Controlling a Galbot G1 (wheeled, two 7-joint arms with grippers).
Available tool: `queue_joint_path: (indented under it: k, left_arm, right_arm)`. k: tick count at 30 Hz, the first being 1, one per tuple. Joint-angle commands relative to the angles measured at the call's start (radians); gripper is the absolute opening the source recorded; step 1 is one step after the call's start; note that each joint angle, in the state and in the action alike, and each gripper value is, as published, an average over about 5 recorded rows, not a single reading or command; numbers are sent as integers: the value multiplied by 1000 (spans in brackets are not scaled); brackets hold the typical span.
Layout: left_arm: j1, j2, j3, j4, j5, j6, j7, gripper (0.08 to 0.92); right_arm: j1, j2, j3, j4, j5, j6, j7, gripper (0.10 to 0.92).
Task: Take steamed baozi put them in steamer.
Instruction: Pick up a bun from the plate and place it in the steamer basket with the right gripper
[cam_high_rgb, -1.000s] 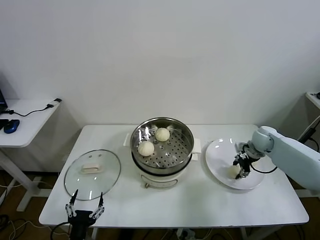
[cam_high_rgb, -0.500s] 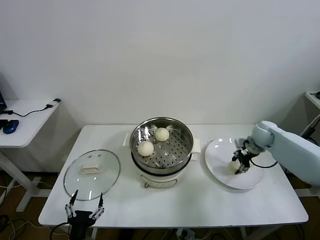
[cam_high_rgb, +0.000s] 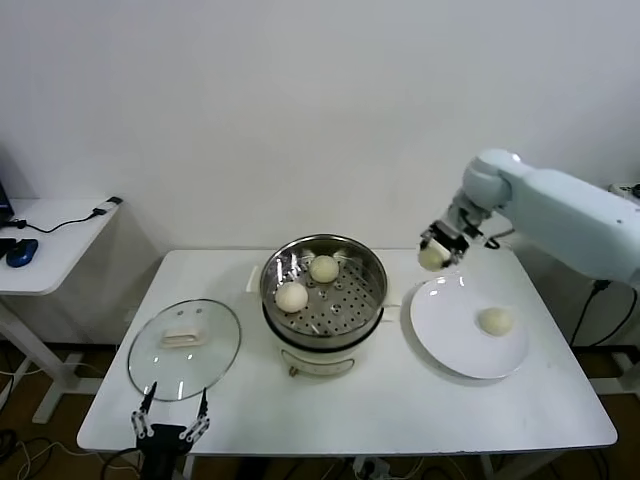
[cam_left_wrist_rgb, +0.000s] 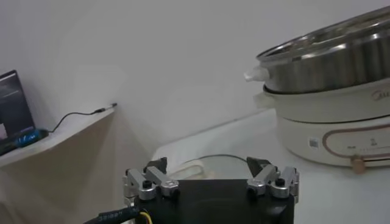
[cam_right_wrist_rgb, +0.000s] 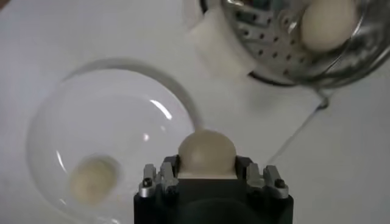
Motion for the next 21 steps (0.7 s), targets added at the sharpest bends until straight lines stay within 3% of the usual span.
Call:
queue_joint_path:
  k: [1, 9, 21]
  left_arm:
    - [-1, 10, 5, 4, 4, 6, 1, 823]
    - [-8, 20, 6, 1, 5, 10, 3, 823]
    - [-7, 25, 0, 10, 2, 6, 2, 823]
  right_arm:
    - [182, 247, -78, 25, -55, 216, -13, 609]
    - [66, 415, -83, 27, -55, 224, -15, 611]
    - [-65, 442, -152, 94, -16, 195, -22, 611]
